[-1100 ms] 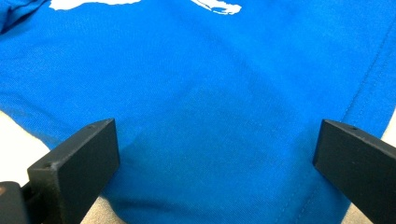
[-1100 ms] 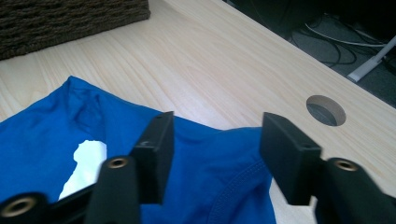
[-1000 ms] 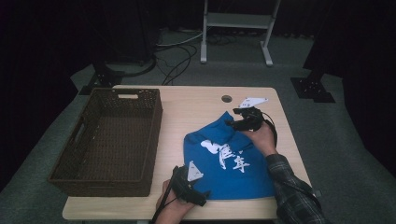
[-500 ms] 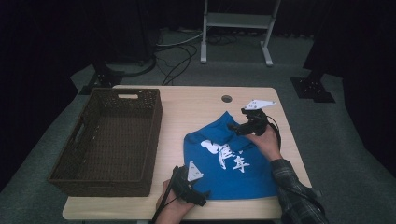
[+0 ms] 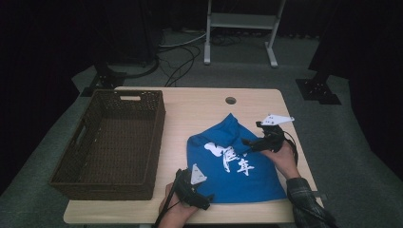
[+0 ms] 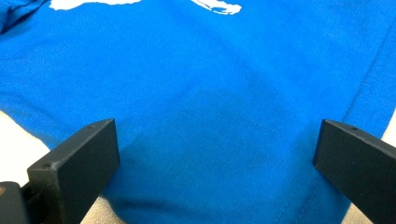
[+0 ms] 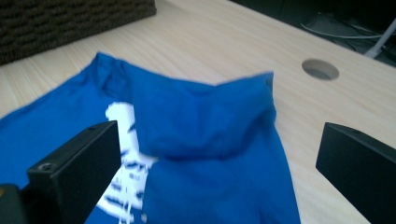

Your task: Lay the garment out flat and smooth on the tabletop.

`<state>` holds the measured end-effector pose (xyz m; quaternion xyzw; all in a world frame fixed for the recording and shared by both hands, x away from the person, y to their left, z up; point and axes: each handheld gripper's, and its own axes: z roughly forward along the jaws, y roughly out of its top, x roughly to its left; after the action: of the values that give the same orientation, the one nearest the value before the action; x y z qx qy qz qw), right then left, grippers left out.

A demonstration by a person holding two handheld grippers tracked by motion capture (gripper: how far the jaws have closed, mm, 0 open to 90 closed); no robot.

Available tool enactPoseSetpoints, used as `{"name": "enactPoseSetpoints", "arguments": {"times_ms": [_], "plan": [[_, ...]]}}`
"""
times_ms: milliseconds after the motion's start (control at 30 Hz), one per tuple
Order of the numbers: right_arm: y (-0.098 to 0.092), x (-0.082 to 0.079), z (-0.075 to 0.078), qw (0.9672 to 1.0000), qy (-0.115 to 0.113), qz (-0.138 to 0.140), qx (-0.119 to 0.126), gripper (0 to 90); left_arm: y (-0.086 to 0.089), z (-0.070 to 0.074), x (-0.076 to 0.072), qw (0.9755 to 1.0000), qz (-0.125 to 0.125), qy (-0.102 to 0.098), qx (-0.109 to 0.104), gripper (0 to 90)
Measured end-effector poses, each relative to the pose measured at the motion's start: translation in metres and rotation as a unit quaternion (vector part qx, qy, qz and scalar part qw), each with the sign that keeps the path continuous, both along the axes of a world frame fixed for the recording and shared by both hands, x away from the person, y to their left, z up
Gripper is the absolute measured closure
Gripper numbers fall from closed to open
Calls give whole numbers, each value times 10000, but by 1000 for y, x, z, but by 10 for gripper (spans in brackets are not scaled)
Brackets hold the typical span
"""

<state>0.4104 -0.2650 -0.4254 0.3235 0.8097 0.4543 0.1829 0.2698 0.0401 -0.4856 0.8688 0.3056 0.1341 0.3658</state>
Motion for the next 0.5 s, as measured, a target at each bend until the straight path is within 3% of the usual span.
{"name": "enactPoseSetpoints", "arguments": {"times_ms": [400,500], "plan": [[-24,-27,-35,9991,337,-103,-227,0,-1,0,0,10000,26,-2,-4,1],[-26,-28,-42,9982,432,-110,-408,0,-1,0,0,10000,25,-2,-3,1]]}}
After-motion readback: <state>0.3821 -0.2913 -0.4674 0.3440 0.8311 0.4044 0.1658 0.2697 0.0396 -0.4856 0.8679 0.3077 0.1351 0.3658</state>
